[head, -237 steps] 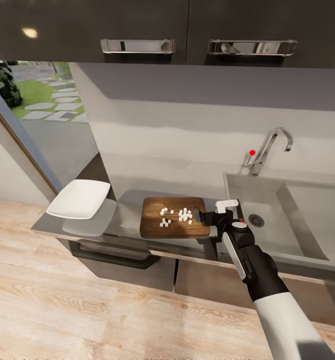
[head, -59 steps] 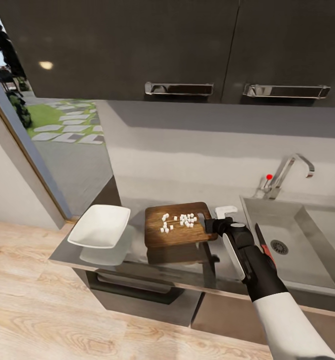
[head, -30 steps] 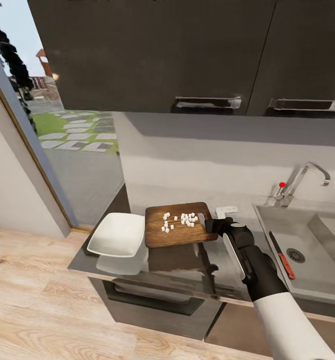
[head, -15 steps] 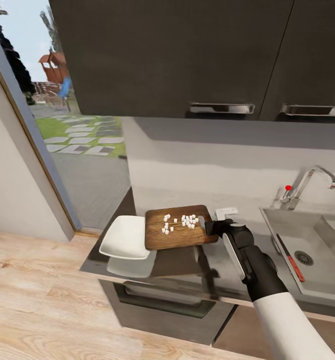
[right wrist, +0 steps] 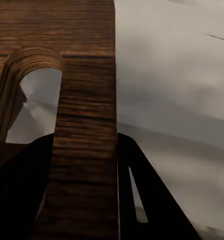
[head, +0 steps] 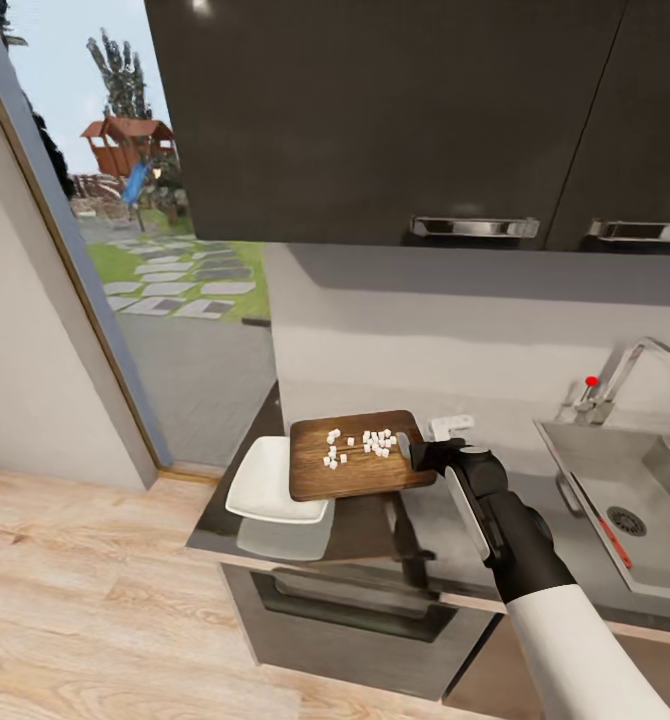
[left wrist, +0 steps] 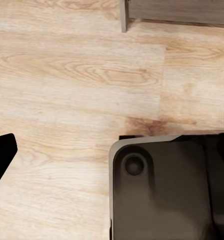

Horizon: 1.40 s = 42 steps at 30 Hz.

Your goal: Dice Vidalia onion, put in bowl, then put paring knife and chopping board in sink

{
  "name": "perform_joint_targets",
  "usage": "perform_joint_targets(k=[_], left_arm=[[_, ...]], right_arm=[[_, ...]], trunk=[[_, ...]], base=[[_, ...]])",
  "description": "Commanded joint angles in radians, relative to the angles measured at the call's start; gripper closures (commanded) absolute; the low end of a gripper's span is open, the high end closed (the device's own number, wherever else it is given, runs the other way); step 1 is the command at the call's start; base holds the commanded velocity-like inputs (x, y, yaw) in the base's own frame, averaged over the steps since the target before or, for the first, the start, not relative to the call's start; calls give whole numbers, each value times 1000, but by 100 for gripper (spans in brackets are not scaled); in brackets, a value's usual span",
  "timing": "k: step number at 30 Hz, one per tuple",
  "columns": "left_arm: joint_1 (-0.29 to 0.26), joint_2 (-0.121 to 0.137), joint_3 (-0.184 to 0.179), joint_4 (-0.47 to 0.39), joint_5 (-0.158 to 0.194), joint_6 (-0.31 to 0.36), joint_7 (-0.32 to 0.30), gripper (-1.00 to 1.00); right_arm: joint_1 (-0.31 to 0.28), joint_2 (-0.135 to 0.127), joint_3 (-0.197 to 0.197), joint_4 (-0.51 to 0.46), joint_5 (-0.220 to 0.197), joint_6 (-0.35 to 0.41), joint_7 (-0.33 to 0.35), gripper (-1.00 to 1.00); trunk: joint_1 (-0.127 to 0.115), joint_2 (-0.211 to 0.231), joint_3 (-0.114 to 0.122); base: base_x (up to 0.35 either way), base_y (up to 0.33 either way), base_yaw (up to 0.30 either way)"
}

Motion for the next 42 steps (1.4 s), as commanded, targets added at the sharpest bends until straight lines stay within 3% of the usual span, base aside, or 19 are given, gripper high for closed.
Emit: perform_joint_targets(k=[1,15,39,42], left_arm=[[0,2,-8,-1,10,-2,7,-100],[0,2,-8,-1,11,-2,7,-100],[-4,2,-7,17,10,-2,7,-100],[-5,2,-7,17,11,-2,7,-100]], right_arm=[[-1,-1,1,-1,-2,5,-6,100],[-1,-6,24,-3,1,2,-5,100],[-1,-5,22,-15,3,-12,-4,100],[-1,2,23,-14,33,-15,-28,100]], trunk=[[1,-2,0],[1,-2,3],[1,-2,3],[1,-2,3]], base=[[0,25,0],[0,2,0],[0,0,0],[0,0,0]])
